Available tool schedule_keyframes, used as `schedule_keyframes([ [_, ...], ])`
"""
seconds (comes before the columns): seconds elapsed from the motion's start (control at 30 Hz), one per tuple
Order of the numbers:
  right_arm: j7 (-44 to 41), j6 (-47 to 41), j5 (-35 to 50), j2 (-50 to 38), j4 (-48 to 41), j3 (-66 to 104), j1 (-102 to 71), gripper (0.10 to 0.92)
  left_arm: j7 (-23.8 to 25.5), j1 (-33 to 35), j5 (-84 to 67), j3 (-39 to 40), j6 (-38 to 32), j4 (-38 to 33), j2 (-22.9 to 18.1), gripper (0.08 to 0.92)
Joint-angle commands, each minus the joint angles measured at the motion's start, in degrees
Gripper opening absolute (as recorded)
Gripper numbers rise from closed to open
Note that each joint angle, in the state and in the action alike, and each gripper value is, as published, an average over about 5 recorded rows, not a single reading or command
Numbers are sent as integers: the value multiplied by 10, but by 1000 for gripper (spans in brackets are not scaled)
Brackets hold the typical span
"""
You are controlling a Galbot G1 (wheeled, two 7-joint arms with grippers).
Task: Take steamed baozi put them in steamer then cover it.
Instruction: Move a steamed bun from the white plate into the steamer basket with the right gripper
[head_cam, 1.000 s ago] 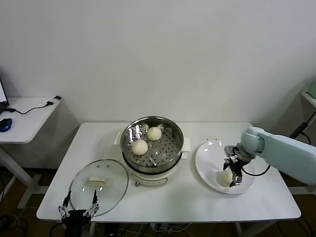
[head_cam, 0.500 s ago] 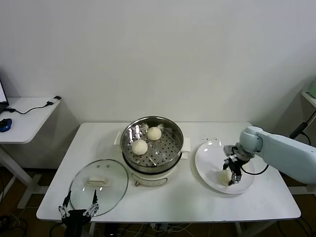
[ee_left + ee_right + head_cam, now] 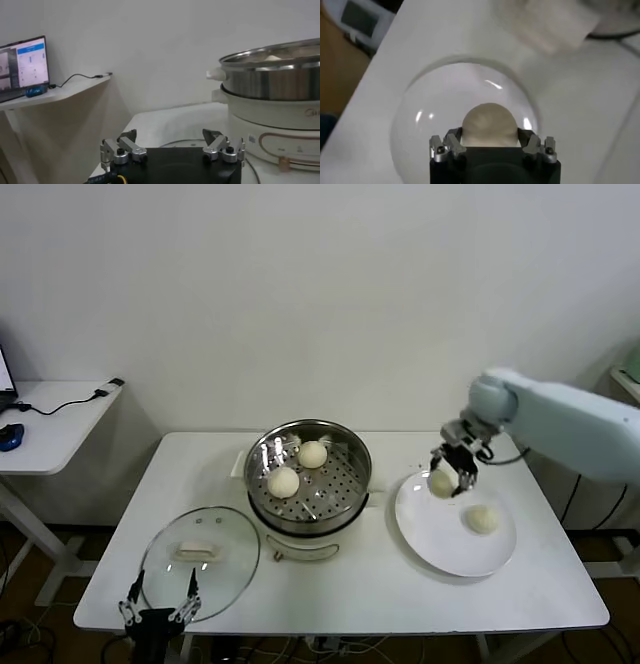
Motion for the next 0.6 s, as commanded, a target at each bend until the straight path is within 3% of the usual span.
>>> schedule_keyframes([
  [0.03,-21,209,-74,129,-4,-5,134,721,1,-2,2,1,3,-3,0,823],
  [0.33,0,246,-121,257,-17,32,69,721,0,-6,4,1,4,-1,-2,823],
  [0.6,2,260,-122,309,-18,17,6,721,0,-6,4,-2,5,-1,-4,823],
])
